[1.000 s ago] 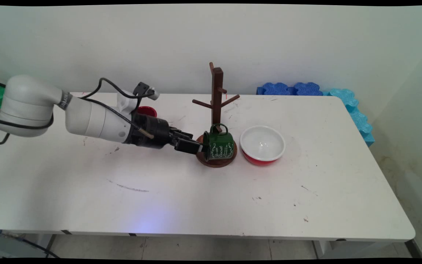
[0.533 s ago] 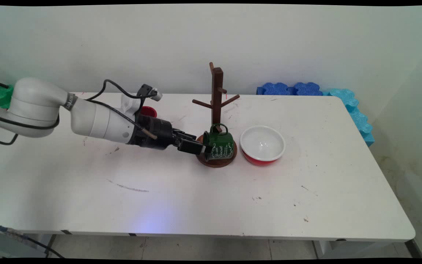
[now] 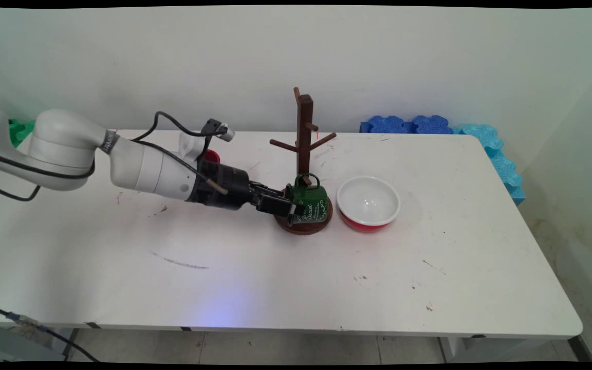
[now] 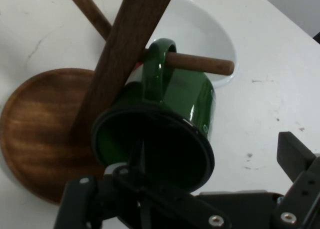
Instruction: Pick up the green mug from the rack
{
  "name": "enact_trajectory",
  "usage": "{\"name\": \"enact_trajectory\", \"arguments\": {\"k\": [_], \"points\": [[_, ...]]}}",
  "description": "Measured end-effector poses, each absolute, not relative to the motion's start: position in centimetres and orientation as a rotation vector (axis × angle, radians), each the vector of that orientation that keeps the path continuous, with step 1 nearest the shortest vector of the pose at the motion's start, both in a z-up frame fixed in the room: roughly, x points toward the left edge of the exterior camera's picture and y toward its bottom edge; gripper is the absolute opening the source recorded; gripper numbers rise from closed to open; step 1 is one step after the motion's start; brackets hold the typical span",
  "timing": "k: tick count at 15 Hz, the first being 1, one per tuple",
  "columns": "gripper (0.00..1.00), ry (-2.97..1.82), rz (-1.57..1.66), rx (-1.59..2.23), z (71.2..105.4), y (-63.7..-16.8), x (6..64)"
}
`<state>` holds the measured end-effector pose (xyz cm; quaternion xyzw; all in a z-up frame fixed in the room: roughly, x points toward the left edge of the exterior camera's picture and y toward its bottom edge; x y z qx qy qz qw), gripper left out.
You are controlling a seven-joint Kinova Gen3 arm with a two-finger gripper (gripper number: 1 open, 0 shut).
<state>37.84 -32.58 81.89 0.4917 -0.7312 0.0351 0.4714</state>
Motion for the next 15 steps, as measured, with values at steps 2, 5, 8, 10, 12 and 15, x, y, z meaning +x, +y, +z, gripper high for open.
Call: {"name": "enact_trajectory", "arguments": {"k": [2,5,8,10,12,15], "points": [[1.0,-1.79,0.076,1.198,81.7,-32.9,37.7],[1.0,-1.791,0.065,1.191,81.5,-33.2,37.6],[1.0,-1.793,0.056,1.182,81.3,-33.6,37.4],[1.0,-1.796,0.052,1.176,81.1,-33.8,37.3],[0.0,-1.799,0.051,1.172,81.0,-34.1,37.2],[0.0,-1.804,0.055,1.163,80.9,-34.3,37.2]]}}
